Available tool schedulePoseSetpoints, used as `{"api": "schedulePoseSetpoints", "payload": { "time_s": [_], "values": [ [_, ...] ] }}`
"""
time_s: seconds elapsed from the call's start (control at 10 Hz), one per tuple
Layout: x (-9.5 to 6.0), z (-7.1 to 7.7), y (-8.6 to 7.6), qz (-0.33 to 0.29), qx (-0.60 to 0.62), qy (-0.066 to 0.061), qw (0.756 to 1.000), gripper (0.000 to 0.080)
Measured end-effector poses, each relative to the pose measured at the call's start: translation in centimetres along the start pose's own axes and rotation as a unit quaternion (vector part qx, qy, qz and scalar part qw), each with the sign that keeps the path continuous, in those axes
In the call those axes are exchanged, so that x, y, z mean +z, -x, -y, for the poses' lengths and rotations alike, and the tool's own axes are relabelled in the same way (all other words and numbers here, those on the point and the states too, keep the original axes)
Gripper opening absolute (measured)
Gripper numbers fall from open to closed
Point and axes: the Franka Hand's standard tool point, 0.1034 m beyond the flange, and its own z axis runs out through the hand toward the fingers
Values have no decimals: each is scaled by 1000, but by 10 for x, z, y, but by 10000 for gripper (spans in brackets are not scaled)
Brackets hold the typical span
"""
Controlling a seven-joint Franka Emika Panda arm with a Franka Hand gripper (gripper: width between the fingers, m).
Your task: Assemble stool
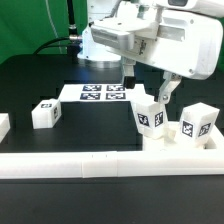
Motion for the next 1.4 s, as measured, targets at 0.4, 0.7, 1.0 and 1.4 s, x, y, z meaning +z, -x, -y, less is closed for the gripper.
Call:
{"api": "schedulePoseSetpoints", "payload": {
  "time_s": [0.4, 0.7, 1.0, 1.4],
  "values": [
    [11, 0, -7, -3, 2, -12, 1000, 649],
    [12, 1, -7, -3, 3, -15, 1000, 531],
    [13, 1, -6, -3, 24, -16, 1000, 334],
    [16, 8, 1, -4, 187, -17, 982, 334]
  ]
}}
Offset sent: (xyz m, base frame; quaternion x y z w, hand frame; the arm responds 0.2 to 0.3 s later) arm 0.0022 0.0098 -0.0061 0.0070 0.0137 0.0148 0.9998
